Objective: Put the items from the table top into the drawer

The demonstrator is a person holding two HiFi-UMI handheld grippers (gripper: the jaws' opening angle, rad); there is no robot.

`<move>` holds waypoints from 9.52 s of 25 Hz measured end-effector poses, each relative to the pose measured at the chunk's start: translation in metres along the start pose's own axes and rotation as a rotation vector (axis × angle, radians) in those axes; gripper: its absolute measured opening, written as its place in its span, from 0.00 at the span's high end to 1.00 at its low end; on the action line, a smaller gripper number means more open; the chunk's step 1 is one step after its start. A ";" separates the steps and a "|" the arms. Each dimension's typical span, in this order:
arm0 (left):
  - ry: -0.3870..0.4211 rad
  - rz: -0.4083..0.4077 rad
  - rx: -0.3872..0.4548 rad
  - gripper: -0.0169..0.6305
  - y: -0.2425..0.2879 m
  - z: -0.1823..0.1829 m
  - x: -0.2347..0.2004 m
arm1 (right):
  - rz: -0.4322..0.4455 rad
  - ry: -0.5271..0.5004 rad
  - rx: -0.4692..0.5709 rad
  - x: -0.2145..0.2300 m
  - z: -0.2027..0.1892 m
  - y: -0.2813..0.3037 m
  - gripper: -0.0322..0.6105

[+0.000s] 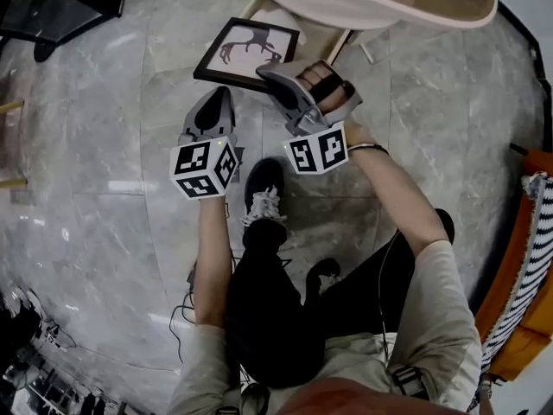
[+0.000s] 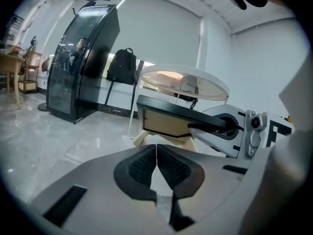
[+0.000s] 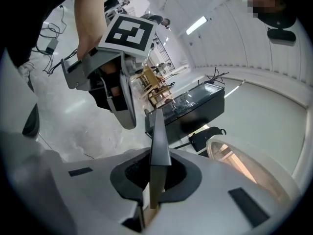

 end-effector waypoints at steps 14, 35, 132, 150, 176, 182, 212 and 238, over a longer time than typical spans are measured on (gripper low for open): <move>0.041 -0.101 -0.008 0.94 0.022 -0.007 0.020 | 0.089 0.025 -0.224 -0.032 -0.102 0.018 0.89; 0.090 -0.177 -0.101 0.94 0.030 -0.038 0.043 | 0.430 0.307 -0.223 -0.063 -0.135 0.048 0.71; 0.320 -0.261 -0.017 0.94 0.036 0.248 0.213 | -0.264 1.284 -0.225 0.280 -0.124 -0.121 0.89; 0.395 -0.326 -0.072 0.94 0.197 0.354 0.258 | -0.175 1.349 -0.386 0.371 -0.306 0.022 0.67; 0.399 -0.243 -0.044 0.94 0.127 0.327 0.220 | -0.101 1.366 -0.429 0.340 -0.273 -0.006 0.89; 0.358 -0.176 -0.035 0.94 0.071 0.315 0.189 | -0.017 1.357 -0.334 0.330 -0.206 0.005 0.89; 0.153 -0.074 -0.055 0.94 0.010 0.084 0.027 | 0.374 1.060 0.018 0.101 -0.006 0.033 0.89; 0.142 -0.144 -0.126 0.94 0.045 -0.006 0.034 | 0.496 1.079 -0.352 -0.063 -0.159 -0.004 0.89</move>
Point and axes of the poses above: the fingertips, and each gripper's own axes: y forward along the fingers, x to its right, z out of its top, the point moved 3 cm from there along -y, backward along the fingers, and after that the axes turned 12 degrees about -y, right-handed, at the moved point
